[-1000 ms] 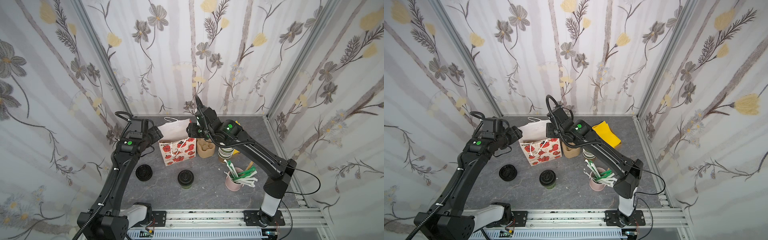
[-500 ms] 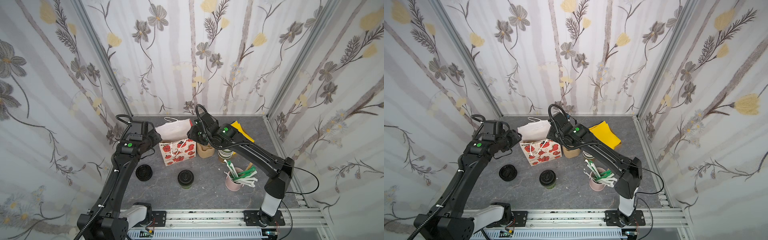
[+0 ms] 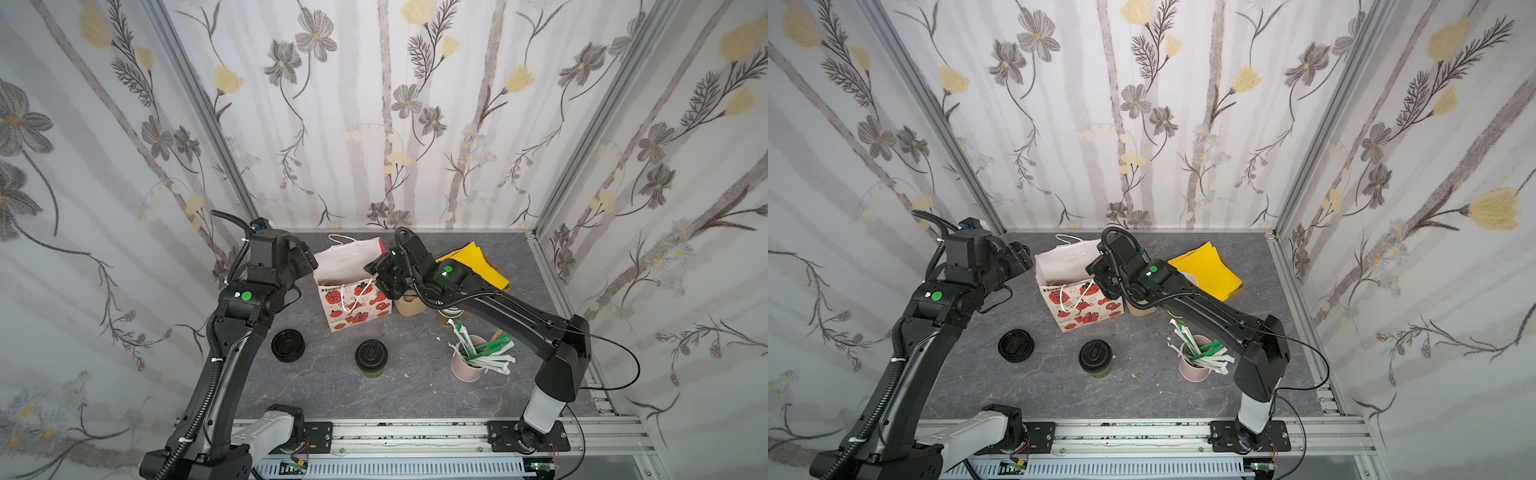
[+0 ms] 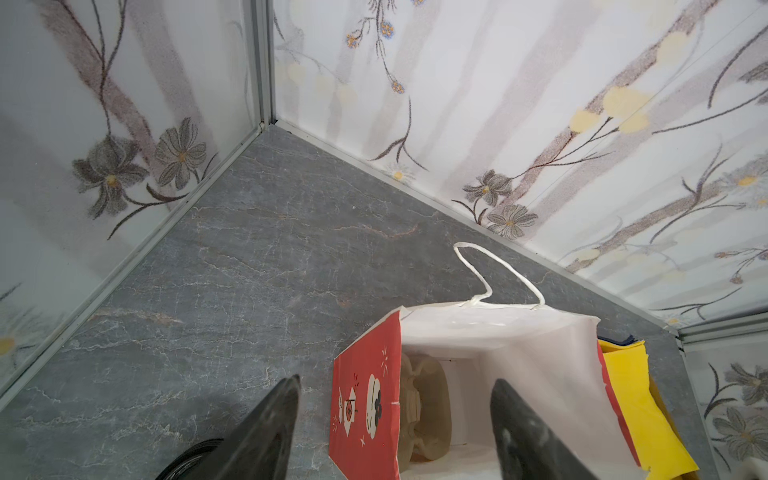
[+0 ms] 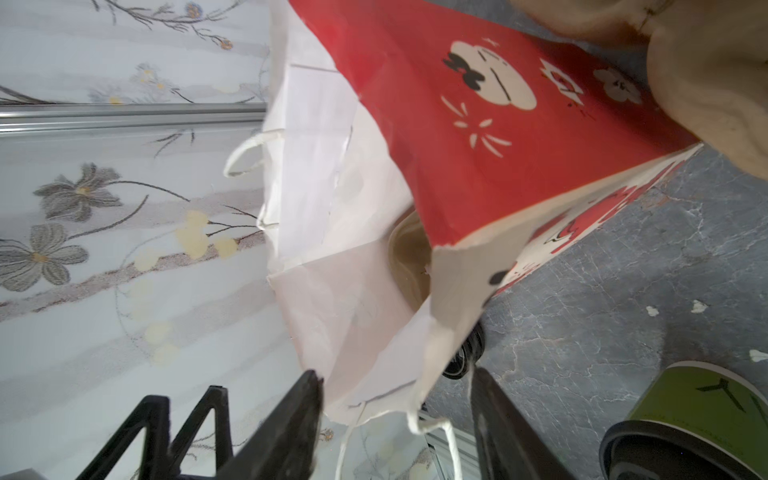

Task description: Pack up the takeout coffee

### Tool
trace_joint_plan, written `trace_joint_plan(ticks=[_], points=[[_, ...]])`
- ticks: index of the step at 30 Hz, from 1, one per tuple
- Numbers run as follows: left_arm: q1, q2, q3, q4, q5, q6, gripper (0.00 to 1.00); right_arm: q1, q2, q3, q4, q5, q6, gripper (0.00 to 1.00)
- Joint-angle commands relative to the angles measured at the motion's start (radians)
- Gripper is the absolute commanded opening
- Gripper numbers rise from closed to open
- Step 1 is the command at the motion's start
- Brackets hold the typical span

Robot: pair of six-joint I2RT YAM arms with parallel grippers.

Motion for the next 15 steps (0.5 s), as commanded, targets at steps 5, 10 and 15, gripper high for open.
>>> trace_joint_plan(ticks=[5,10,15], points=[[-0.026,0.000,0.015,0.069,-0.051,0.035,0.73,0.008,0.016,-0.018,0.016,0.085,0.065,0.52],[-0.028,-0.007,0.012,0.077,-0.068,0.046,0.73,0.009,0.043,0.002,-0.002,0.098,0.033,0.40],[-0.029,-0.005,0.010,0.080,-0.074,0.066,0.73,0.011,0.045,0.014,-0.015,0.124,0.009,0.28]])
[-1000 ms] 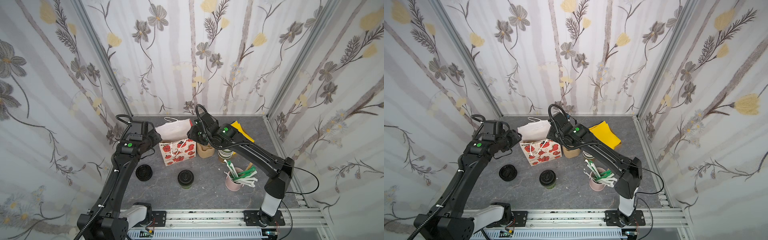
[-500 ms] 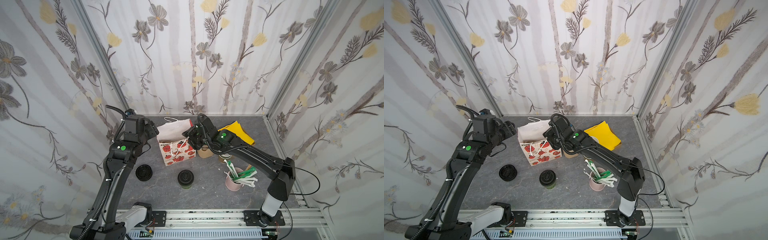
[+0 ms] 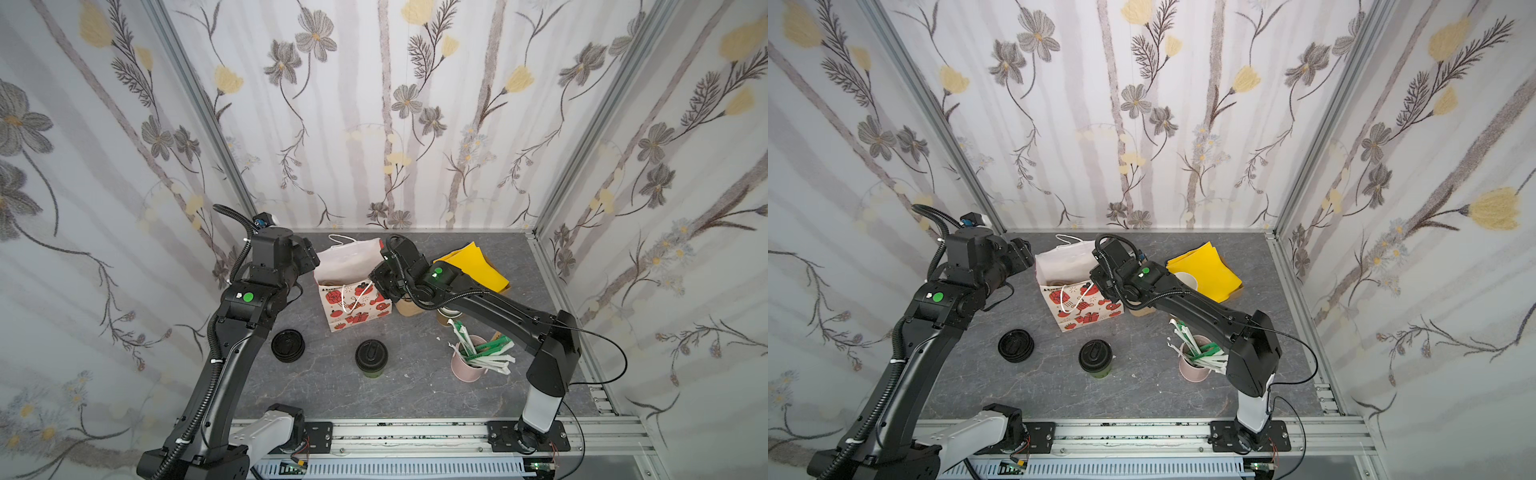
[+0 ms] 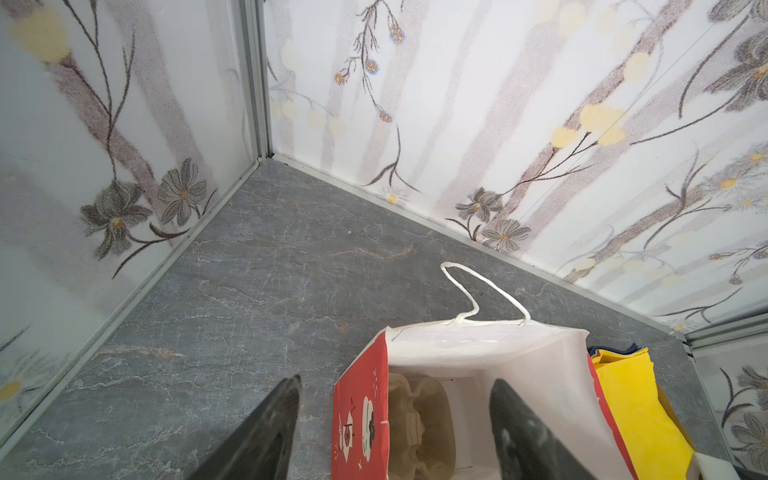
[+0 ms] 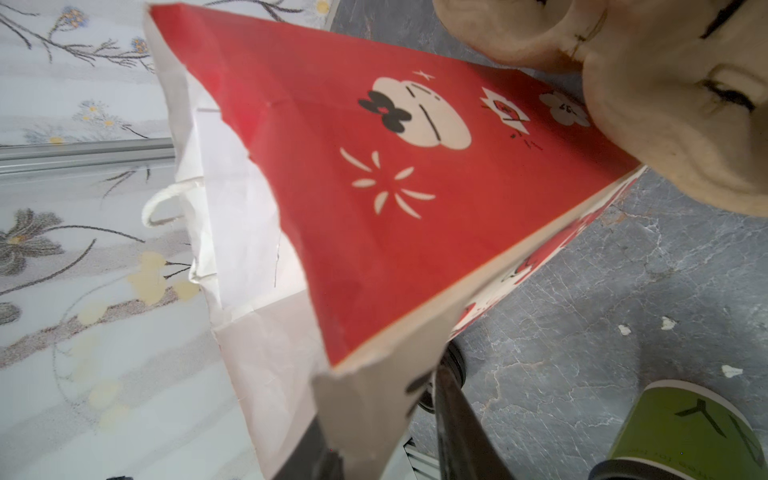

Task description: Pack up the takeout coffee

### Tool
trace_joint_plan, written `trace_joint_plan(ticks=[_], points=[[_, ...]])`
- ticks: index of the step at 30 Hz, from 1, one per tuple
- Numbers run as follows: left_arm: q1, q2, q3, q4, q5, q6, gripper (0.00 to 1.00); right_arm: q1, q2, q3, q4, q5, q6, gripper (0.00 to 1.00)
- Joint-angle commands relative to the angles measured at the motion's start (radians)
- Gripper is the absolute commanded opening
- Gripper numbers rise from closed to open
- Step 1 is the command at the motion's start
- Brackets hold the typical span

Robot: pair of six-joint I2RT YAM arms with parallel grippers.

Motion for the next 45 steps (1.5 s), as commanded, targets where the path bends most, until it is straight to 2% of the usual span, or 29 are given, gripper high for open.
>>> trace_joint_plan(ticks=[1,5,11,16,20,25,31,38,45], points=[[0.000,0.001,0.003,0.035,-0.025,0.020,0.73,0.005,0.001,0.009,-0.002,0.039,-0.013,0.26],[-0.004,0.002,-0.010,0.048,-0.021,0.016,0.73,0.008,-0.002,0.021,-0.012,0.060,-0.053,0.15],[-0.006,-0.005,-0.019,0.058,-0.026,0.039,0.73,0.010,-0.014,0.026,-0.014,0.072,-0.126,0.08],[-0.005,-0.008,-0.008,0.059,-0.024,0.087,0.74,0.007,-0.016,0.040,0.051,0.056,-0.263,0.00],[-0.004,0.037,0.000,0.059,0.072,0.173,0.77,-0.009,-0.015,0.039,0.152,-0.034,-0.388,0.00],[-0.004,0.068,0.037,0.057,0.096,0.236,0.80,-0.044,0.013,0.043,0.284,-0.208,-0.522,0.00],[0.032,0.033,0.015,0.042,0.098,0.300,0.87,-0.074,0.048,0.078,0.326,-0.333,-0.714,0.00],[0.105,0.058,0.031,-0.139,0.111,0.307,0.89,-0.134,0.094,0.112,0.278,-0.493,-0.738,0.00],[0.136,0.058,0.057,-0.298,0.179,0.287,0.92,-0.162,0.147,0.185,0.181,-0.581,-0.777,0.00]])
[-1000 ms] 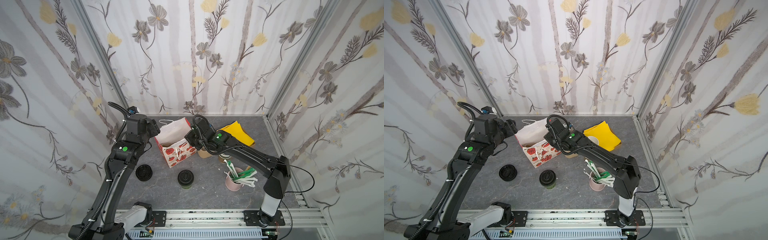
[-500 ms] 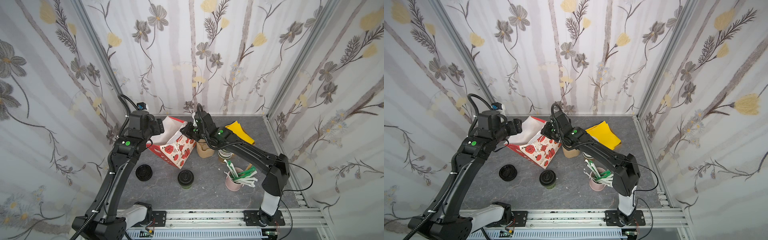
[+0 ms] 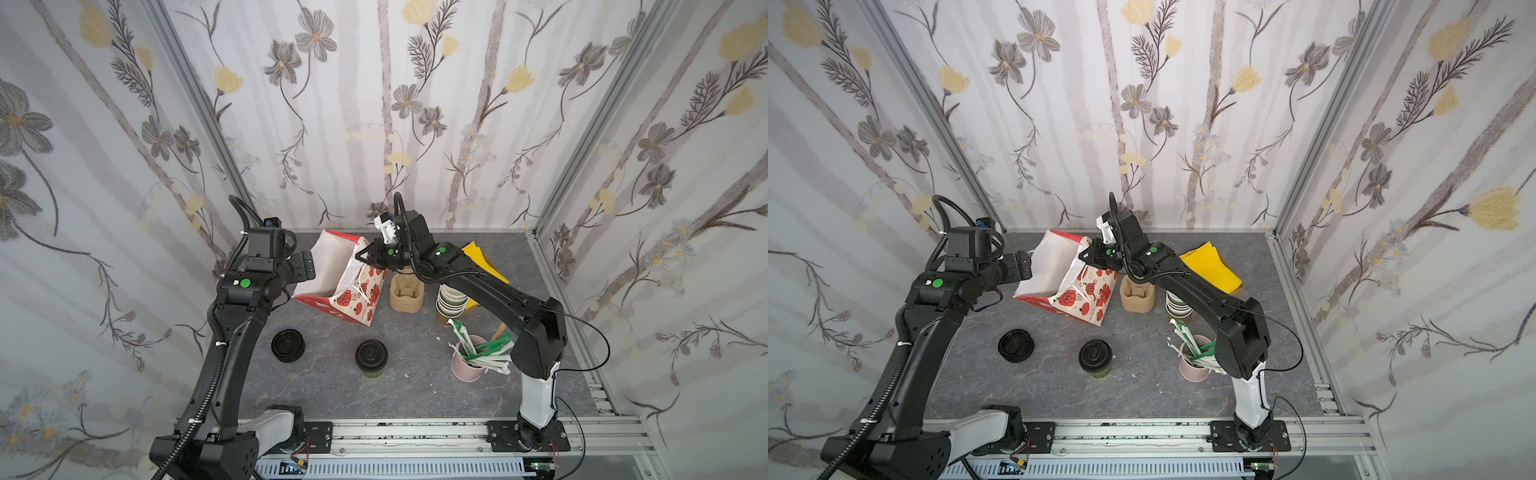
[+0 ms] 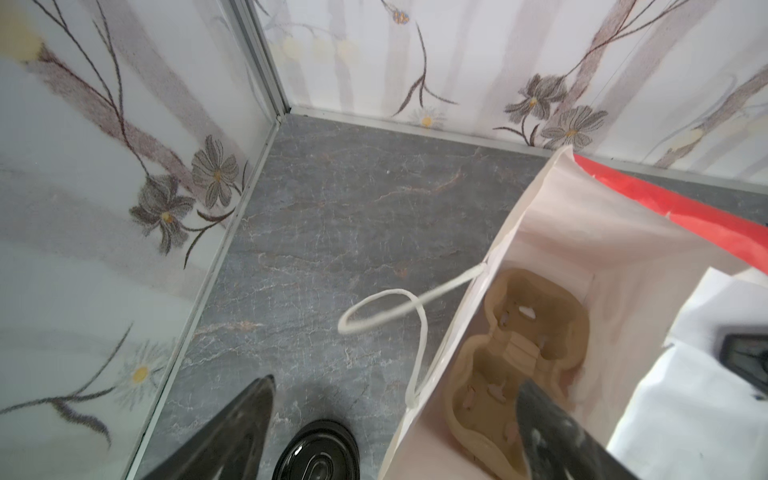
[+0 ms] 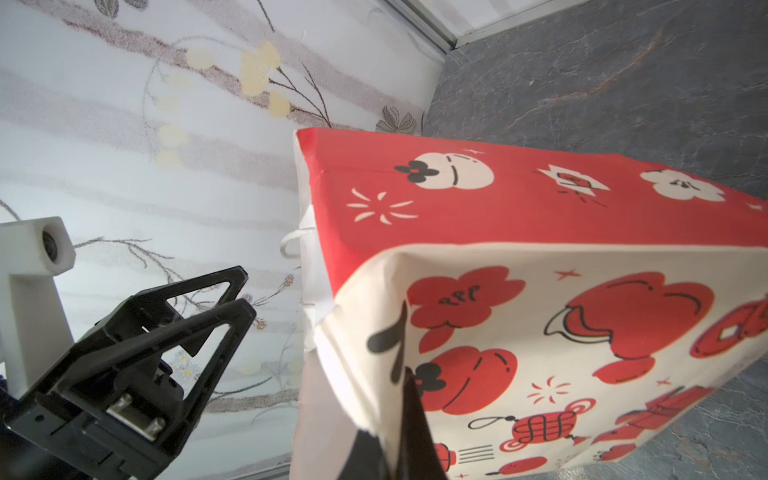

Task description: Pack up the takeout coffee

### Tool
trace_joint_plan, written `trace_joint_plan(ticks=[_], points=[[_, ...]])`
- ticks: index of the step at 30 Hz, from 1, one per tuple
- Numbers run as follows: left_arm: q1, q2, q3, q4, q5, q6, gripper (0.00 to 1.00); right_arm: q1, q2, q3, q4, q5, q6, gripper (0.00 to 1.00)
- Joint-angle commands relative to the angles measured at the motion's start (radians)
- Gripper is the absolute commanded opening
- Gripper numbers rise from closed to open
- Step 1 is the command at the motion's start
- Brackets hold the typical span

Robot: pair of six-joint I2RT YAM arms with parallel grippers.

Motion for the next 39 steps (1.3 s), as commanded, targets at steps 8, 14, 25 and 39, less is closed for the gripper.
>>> trace_joint_plan(ticks=[8,14,25,39], points=[[0.015,0.076,0.030,-0.084,0.044,0.025,0.82,-0.025,0.027,0.030,-0.054,-0.120,-0.044,0.00],[0.015,0.076,0.010,-0.065,0.188,-0.018,0.84,-0.026,0.026,0.030,-0.056,-0.105,-0.042,0.00],[0.015,0.075,-0.078,-0.083,0.127,-0.012,0.66,-0.025,0.026,0.030,-0.063,-0.093,-0.035,0.00],[0.015,0.072,-0.102,-0.075,0.248,-0.047,0.07,-0.018,0.010,0.030,-0.110,-0.020,-0.028,0.06]])
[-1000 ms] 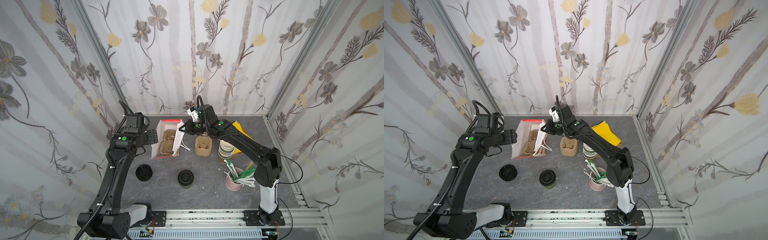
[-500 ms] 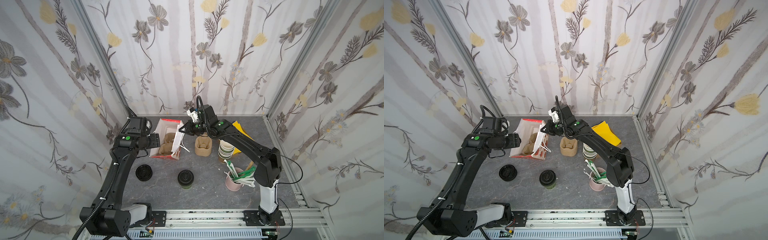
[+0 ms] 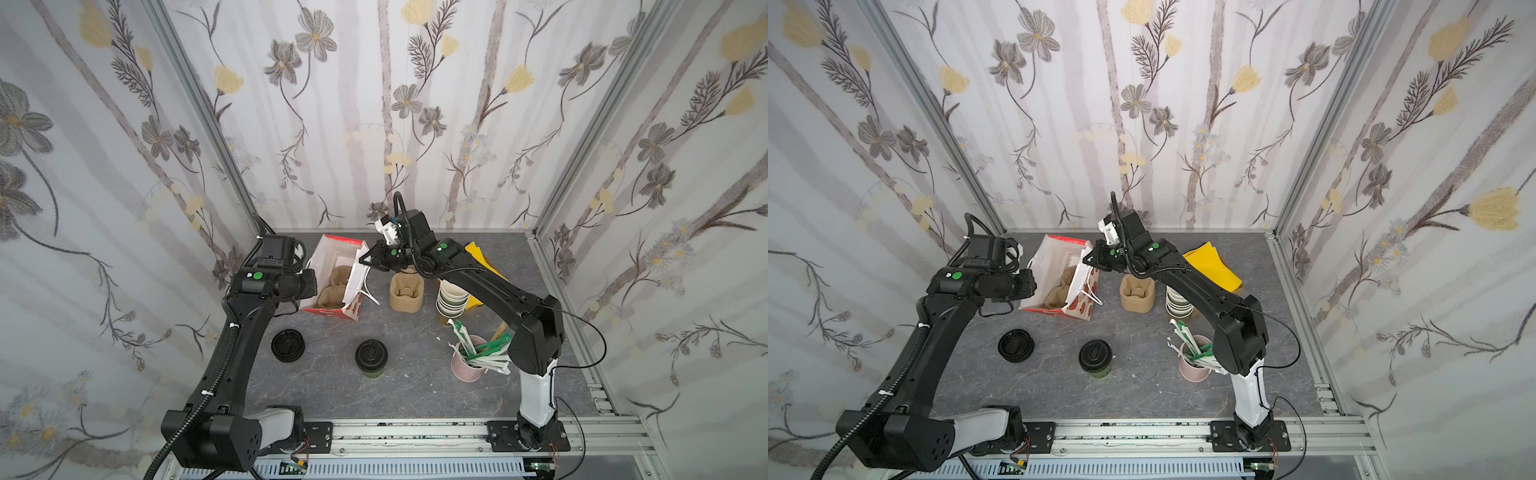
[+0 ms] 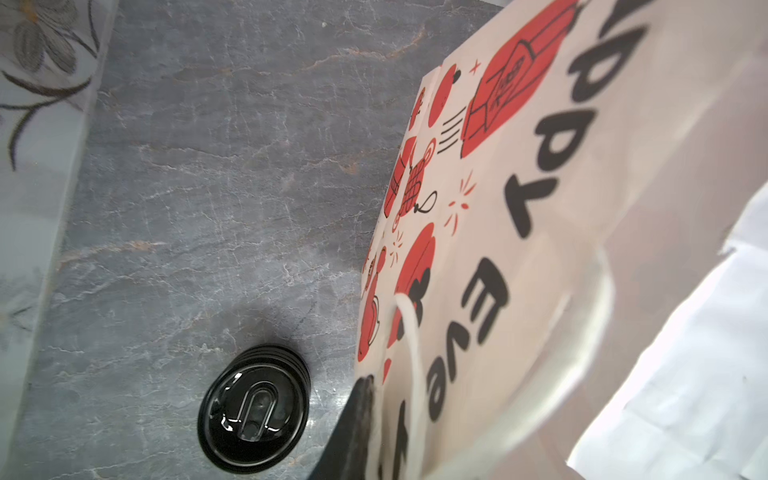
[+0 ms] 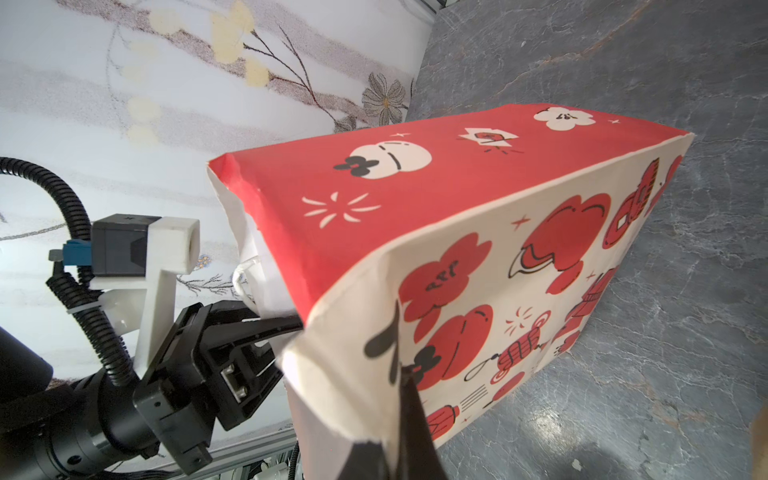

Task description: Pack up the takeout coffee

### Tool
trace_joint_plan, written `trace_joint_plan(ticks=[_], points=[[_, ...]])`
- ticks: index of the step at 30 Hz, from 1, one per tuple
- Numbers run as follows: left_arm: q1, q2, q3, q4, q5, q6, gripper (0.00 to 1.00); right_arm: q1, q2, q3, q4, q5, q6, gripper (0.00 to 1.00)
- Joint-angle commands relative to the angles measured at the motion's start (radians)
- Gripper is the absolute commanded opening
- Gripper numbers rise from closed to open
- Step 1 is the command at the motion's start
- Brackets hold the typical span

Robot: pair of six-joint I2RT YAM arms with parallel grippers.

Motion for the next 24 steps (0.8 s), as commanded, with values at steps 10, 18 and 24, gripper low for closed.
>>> trace_joint_plan(ticks=[10,18,24], points=[[0.001,-0.048,-0.030,0.003,0.133,-0.123,0.00,0.010,-0.058,0.008,-0.076,0.121,-0.017,0.28],[0.005,-0.043,0.001,0.004,0.157,-0.319,0.01,0.028,-0.066,0.008,-0.121,0.148,-0.035,0.52],[0.056,-0.040,0.003,0.005,0.194,-0.569,0.00,0.026,-0.131,0.012,-0.106,0.215,-0.054,0.64]])
